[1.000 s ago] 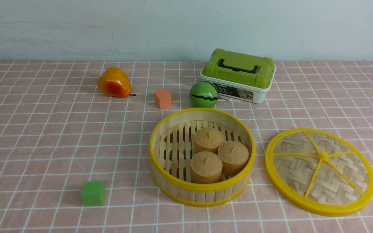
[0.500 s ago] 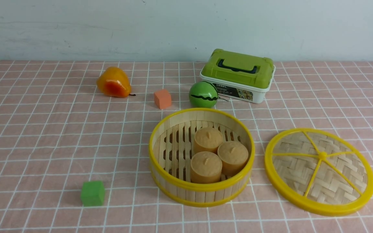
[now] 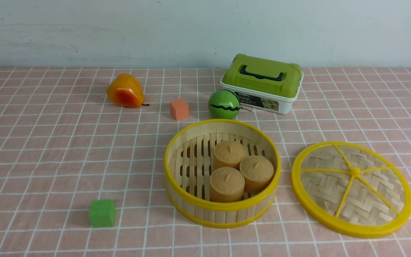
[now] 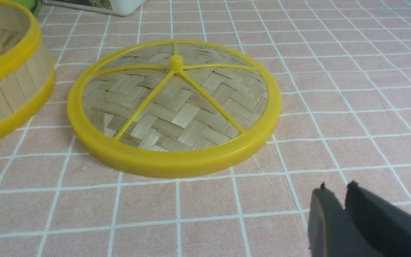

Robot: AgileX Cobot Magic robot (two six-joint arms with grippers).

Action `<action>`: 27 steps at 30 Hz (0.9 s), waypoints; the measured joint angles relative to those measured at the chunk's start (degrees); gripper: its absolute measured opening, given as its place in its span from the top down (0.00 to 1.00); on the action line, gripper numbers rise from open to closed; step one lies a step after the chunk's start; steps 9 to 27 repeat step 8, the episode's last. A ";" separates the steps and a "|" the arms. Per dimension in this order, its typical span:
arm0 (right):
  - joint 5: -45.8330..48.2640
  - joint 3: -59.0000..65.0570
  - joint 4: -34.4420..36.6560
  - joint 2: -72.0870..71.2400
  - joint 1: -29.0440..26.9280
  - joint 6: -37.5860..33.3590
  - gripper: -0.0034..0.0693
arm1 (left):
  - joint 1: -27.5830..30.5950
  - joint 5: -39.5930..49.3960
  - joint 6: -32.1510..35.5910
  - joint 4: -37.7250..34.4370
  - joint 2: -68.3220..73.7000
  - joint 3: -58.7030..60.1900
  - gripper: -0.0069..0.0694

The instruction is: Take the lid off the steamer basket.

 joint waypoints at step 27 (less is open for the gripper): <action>0.07 0.00 0.00 0.00 0.00 0.00 0.86 | 0.00 0.00 0.00 0.00 0.00 0.00 0.60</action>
